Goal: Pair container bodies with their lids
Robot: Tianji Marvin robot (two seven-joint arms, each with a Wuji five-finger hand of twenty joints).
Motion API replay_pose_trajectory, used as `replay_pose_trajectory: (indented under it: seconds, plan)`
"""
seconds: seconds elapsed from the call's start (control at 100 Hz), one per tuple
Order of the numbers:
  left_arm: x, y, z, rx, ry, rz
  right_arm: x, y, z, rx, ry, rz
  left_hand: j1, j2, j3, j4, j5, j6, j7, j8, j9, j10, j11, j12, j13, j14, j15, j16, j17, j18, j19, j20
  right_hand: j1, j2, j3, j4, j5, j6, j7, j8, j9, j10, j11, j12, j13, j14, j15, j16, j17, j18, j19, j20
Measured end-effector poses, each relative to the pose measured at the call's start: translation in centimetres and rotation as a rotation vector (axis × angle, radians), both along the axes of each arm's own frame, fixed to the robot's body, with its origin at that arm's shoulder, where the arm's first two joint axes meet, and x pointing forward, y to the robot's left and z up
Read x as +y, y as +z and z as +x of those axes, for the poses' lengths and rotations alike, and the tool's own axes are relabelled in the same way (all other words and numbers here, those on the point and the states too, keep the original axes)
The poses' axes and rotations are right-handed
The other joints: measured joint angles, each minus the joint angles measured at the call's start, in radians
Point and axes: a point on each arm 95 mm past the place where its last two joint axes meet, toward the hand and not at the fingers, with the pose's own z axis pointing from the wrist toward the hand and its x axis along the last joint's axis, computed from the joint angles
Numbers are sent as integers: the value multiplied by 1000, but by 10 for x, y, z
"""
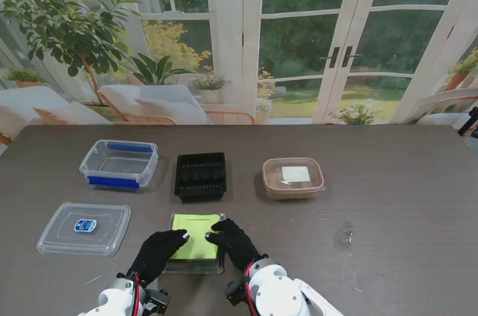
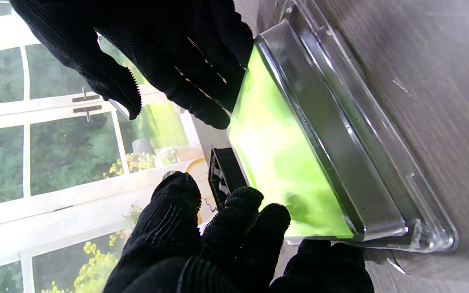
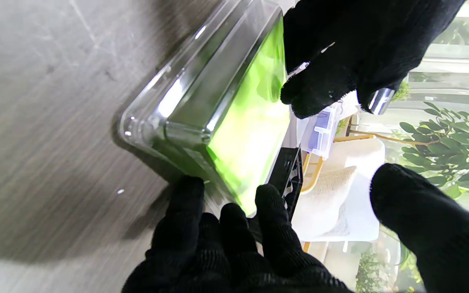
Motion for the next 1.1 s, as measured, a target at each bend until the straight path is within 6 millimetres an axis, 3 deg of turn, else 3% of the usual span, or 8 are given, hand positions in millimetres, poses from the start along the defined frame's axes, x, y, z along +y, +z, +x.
replay_pose_trajectory:
  seconds: [0.26,0.47,0.58,0.77,1.1]
  plan:
    - [-3,-1,-4,-22,16,-25,0,2,-4,9,-14,27,0,0,-2,0,0,-1,0,0,15,1,37,21,0,19,-1,0,0,31,-8,-1,0,0,0,0,0,-5,0,0,-12,10,-4,-3,0,5,0,0,-67,40,-3,0]
    - [-5,0,-4,-33,12,-47,2,7,-7,3,-17,39,0,0,-3,0,0,-1,0,1,17,15,52,36,1,46,-1,0,10,69,-8,-1,0,0,0,0,0,-6,0,0,-41,44,-45,-29,0,36,-18,-13,-261,105,-3,11]
    - [-6,1,-5,-36,9,-59,1,8,-7,3,-25,45,0,0,-4,0,0,-1,0,1,17,15,53,37,4,53,-1,0,14,79,-8,-1,1,0,0,0,0,-6,0,0,-51,58,-56,-32,-1,51,-40,-16,-309,129,-3,12]
    - [-7,1,-5,-44,2,-63,1,9,-8,1,-32,55,0,0,-4,0,0,-1,0,1,17,15,53,37,10,64,-1,0,19,93,-7,-1,1,0,0,0,0,-6,0,0,-52,71,-58,-33,-1,66,-55,-18,-340,157,-6,12]
    - [-7,0,-5,-35,6,-52,3,8,-11,0,-25,56,0,0,-4,0,0,-1,0,1,17,16,53,37,12,66,0,0,20,89,0,-1,1,0,0,0,0,-6,0,0,-64,72,-71,-42,-8,67,-61,-22,-369,147,-31,2]
